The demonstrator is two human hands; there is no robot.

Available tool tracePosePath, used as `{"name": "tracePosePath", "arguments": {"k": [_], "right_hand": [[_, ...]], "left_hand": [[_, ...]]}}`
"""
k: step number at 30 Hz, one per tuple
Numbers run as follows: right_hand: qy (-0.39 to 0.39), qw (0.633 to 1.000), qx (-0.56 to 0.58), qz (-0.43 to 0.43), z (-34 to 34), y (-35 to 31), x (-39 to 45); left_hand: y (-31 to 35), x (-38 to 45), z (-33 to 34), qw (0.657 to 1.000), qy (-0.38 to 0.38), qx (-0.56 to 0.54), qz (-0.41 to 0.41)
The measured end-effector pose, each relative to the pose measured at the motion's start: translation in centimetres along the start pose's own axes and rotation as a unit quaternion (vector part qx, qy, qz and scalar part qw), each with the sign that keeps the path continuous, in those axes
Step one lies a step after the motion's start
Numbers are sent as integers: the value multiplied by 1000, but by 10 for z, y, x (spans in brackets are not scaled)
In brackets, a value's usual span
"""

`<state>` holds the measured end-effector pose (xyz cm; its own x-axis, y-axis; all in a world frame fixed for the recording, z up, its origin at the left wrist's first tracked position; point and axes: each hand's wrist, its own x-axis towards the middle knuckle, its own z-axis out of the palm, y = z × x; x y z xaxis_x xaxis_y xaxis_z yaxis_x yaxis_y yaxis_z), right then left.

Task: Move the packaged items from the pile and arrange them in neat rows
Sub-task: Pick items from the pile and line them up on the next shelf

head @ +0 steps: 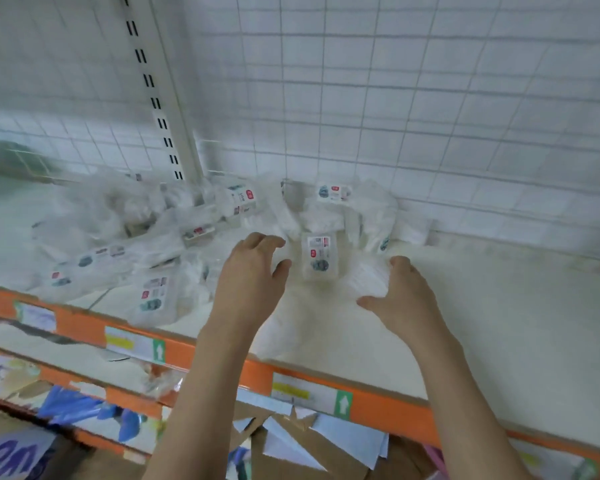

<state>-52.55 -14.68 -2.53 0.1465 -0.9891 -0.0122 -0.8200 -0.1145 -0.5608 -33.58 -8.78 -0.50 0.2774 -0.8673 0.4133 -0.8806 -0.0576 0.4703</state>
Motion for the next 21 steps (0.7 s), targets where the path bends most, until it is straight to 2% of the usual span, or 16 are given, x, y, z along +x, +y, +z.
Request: {"name": "tracePosePath", "arguments": {"k": [4, 10, 15, 21], "right_hand": [[95, 995, -18, 9, 0, 2, -20], [199, 979, -40, 21, 0, 15, -46], [226, 973, -46, -17, 4, 19, -60], [189, 981, 1, -38, -1, 29, -66]], "left_hand": [[6, 26, 24, 993, -105, -16, 49], [19, 39, 67, 981, -191, 37, -18], [24, 35, 79, 978, -207, 5, -39], [29, 18, 60, 974, -195, -116, -22]]}}
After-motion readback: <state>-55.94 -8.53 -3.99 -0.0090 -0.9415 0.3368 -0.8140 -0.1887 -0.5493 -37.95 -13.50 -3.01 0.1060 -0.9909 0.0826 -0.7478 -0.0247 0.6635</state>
